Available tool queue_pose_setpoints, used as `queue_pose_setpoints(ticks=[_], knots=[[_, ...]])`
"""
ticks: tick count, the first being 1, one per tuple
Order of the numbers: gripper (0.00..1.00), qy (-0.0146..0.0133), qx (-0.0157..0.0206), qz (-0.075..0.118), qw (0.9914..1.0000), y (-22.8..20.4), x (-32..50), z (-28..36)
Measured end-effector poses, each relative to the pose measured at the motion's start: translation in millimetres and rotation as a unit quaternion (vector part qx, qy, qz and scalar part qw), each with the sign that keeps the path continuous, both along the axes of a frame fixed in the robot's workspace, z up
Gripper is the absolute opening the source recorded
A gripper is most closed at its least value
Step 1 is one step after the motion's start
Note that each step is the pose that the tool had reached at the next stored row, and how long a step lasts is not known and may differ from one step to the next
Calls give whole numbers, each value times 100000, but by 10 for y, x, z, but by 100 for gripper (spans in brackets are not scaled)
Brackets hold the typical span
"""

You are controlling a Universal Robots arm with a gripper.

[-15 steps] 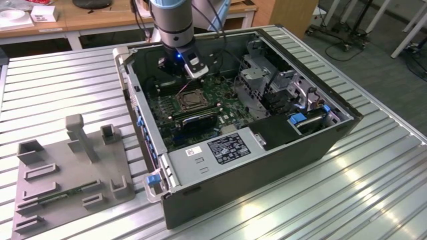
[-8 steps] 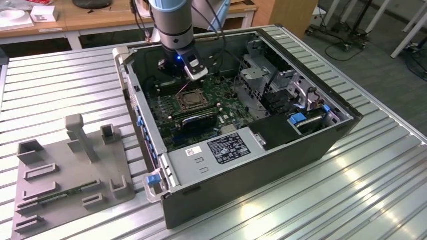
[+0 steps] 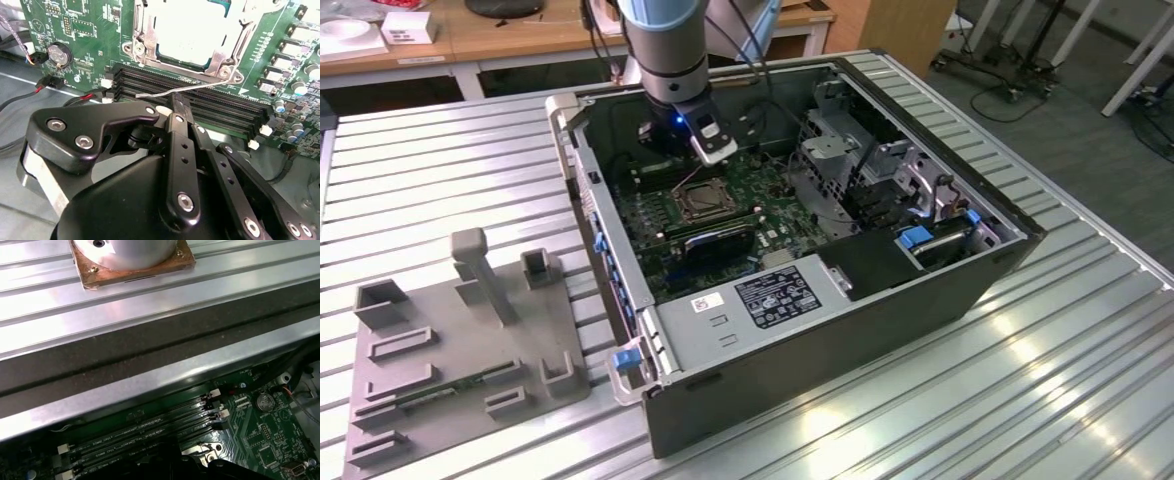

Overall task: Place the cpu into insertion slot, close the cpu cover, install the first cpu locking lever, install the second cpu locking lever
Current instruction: 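Install the first cpu locking lever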

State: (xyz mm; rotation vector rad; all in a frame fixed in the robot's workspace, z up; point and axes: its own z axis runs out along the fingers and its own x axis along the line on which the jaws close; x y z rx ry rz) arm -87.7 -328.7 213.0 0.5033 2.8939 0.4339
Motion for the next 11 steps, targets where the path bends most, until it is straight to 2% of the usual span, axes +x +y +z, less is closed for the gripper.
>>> queue_pose_setpoints(ticks=[4, 11], knots=[[11, 9, 8, -1, 100000, -3, 45, -16], [11, 7, 10, 1, 100000, -9, 61, -63]])
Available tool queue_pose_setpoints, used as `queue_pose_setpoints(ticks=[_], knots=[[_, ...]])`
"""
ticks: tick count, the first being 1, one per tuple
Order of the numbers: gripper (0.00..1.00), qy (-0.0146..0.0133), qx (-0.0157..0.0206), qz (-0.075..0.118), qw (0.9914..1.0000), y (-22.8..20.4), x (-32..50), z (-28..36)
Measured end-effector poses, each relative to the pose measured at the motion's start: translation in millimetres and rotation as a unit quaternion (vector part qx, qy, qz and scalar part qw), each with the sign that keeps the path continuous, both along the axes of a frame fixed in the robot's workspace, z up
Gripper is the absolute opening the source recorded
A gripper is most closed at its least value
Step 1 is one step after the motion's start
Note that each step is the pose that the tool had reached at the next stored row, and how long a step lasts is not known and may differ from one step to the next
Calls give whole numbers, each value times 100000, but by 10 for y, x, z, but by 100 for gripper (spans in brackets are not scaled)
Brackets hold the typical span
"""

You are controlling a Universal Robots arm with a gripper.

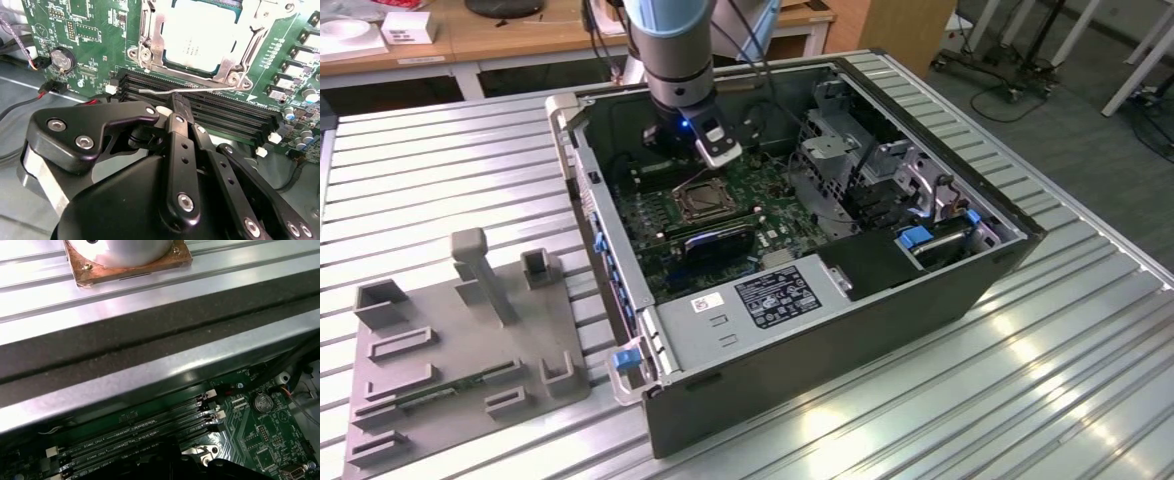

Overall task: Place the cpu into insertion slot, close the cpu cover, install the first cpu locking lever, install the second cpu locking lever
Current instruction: 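Install the first cpu locking lever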

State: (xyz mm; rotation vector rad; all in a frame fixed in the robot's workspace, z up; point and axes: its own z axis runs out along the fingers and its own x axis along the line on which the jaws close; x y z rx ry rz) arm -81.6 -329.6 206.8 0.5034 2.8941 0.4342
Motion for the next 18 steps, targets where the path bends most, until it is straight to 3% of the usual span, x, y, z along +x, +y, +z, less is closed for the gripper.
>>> queue_pose_setpoints(ticks=[6, 12, 18], knots=[[11, 4, -6, -5, 100000, -6, 10, -50], [11, -9, 10, 1, 100000, -8, 11, -54], [11, 2, 0, 1, 100000, -43, 11, -53]])
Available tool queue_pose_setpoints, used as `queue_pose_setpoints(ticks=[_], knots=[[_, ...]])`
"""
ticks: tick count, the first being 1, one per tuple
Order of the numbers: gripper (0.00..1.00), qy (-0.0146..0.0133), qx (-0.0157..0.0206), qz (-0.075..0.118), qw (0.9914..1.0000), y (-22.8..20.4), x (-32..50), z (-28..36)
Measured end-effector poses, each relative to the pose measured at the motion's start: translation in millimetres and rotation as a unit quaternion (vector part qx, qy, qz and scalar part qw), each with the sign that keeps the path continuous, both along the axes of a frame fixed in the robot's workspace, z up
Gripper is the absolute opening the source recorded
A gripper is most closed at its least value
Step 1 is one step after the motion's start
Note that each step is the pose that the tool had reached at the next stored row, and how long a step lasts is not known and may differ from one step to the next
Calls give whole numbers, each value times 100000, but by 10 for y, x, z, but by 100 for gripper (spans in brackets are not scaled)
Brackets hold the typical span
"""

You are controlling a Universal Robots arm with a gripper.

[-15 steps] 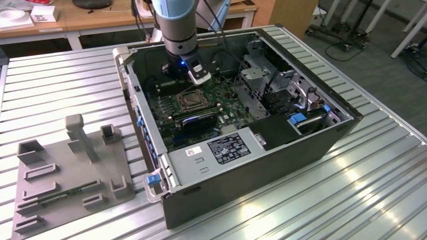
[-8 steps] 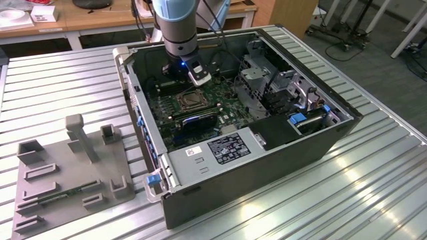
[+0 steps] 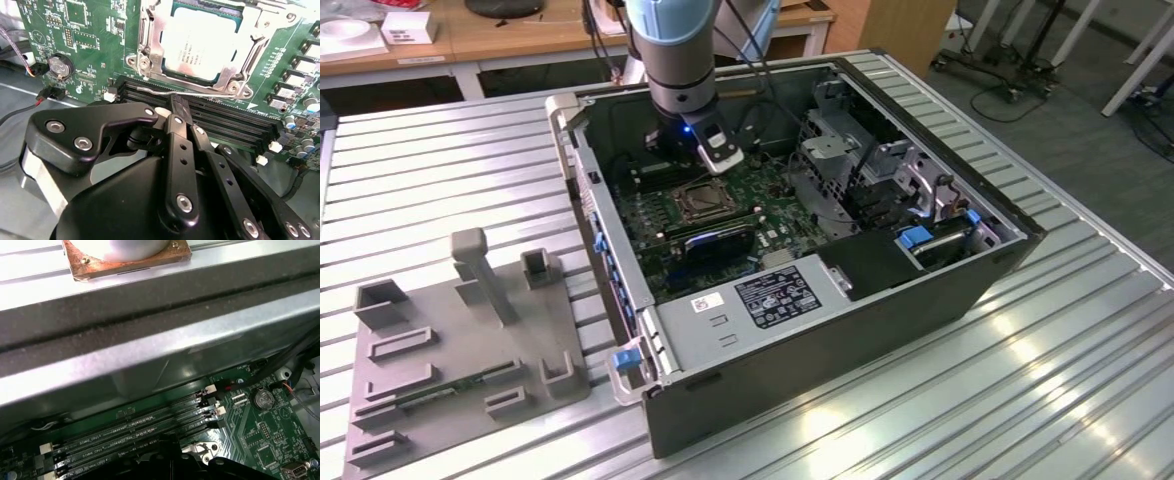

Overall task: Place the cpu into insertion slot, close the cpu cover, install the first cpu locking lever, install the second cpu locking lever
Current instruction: 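Install the first cpu locking lever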

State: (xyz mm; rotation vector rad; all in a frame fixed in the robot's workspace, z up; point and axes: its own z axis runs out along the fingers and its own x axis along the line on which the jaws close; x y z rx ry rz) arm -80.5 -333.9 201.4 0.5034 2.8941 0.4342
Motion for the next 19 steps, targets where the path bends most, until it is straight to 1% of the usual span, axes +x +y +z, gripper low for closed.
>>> queue_pose_setpoints(ticks=[7, 15, 19], knots=[[11, -3, 1, -3, 100000, -3, 0, -4], [11, -7, 23, -3, 100000, -3, 0, -41], [11, -9, 124, -3, 100000, -3, 0, -58]])
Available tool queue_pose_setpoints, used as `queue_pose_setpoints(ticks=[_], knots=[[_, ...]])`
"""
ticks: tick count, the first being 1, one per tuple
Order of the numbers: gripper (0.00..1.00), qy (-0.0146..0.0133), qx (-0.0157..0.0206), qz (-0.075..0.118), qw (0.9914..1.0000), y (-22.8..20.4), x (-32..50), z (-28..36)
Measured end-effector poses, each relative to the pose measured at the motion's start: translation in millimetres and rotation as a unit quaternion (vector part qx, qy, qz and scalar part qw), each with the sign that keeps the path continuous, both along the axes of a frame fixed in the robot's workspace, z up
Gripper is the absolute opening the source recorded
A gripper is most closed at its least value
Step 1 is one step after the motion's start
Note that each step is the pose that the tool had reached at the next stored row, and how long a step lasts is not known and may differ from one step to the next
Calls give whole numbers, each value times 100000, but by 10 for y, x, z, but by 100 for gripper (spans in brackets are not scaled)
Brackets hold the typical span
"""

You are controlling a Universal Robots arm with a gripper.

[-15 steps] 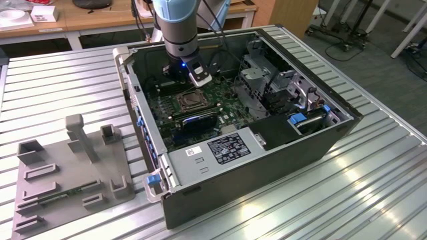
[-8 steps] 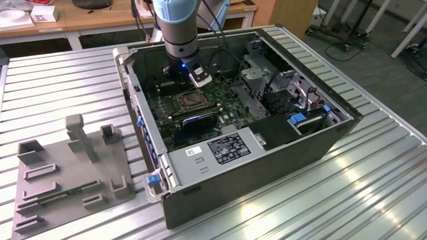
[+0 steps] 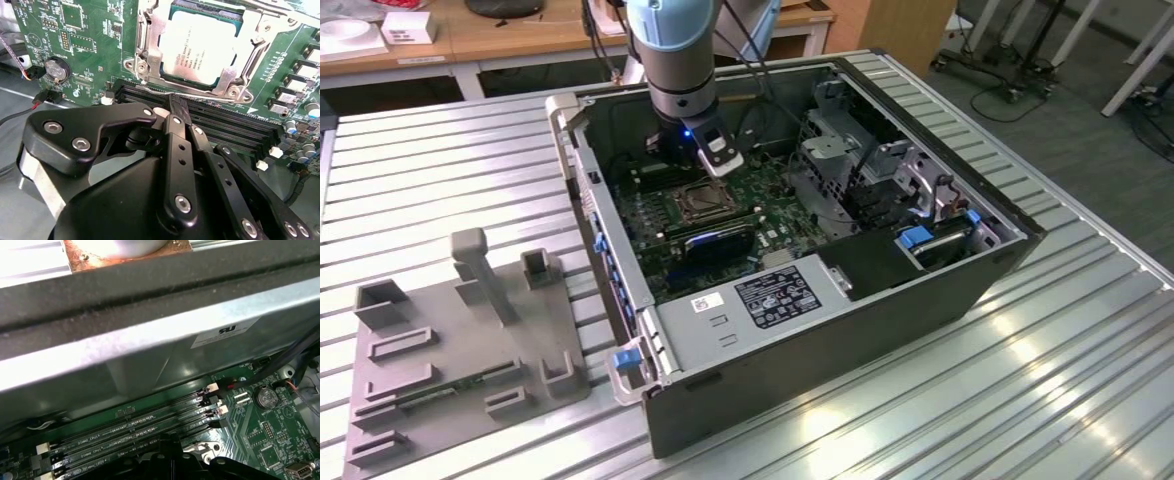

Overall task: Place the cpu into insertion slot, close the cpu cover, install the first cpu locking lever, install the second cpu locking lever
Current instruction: 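Install the first cpu locking lever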

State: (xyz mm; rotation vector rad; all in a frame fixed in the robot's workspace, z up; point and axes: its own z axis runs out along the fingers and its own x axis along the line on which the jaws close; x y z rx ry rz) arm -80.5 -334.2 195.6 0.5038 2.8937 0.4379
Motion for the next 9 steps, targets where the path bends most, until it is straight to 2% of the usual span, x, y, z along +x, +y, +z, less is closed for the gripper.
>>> queue_pose_setpoints(ticks=[4, 9], knots=[[11, -6, 178, 0, 100000, 0, 0, -16], [11, -3, 190, 0, 100000, 0, 0, -18]])
